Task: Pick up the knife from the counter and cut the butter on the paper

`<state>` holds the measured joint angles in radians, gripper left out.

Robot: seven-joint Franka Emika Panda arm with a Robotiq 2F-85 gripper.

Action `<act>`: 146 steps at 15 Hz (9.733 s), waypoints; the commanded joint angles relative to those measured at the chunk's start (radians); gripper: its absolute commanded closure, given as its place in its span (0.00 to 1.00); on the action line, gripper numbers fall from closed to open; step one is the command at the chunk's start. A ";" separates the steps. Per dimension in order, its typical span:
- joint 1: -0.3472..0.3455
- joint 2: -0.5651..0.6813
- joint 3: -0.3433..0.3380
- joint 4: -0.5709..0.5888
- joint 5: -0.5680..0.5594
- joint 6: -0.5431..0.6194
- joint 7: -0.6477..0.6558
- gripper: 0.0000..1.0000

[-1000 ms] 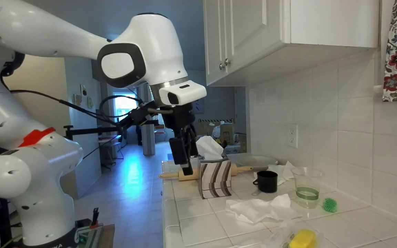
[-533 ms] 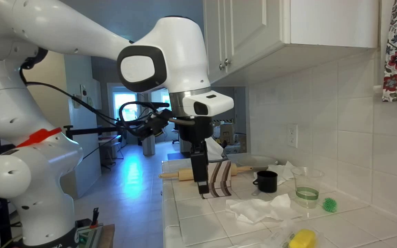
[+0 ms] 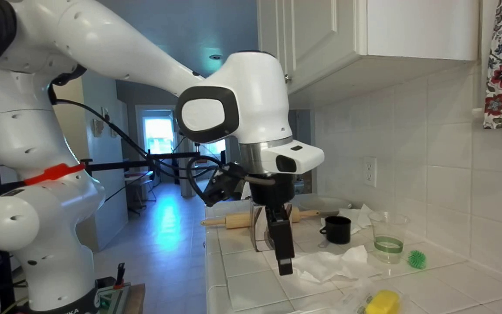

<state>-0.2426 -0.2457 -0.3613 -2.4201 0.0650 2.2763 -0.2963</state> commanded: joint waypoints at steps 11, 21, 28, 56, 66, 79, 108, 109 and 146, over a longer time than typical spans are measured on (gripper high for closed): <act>-0.012 0.197 0.015 0.045 0.001 0.044 -0.073 0.00; -0.018 0.248 0.031 0.052 0.002 0.072 -0.084 0.17; -0.020 0.259 0.038 0.051 0.003 0.079 -0.092 0.76; -0.027 0.271 0.045 0.068 0.021 0.066 -0.066 0.41; -0.036 0.283 0.047 0.081 0.020 0.063 -0.065 1.00; -0.020 0.098 0.047 0.043 0.029 0.037 -0.065 0.99; -0.074 0.176 -0.017 0.232 0.399 -0.257 0.144 0.96; -0.074 0.176 -0.016 0.232 0.399 -0.257 0.144 0.96; -0.177 0.614 0.033 0.664 0.496 -0.545 0.444 0.99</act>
<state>-0.3890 0.3274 -0.3456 -1.8143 0.5360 1.7756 0.1157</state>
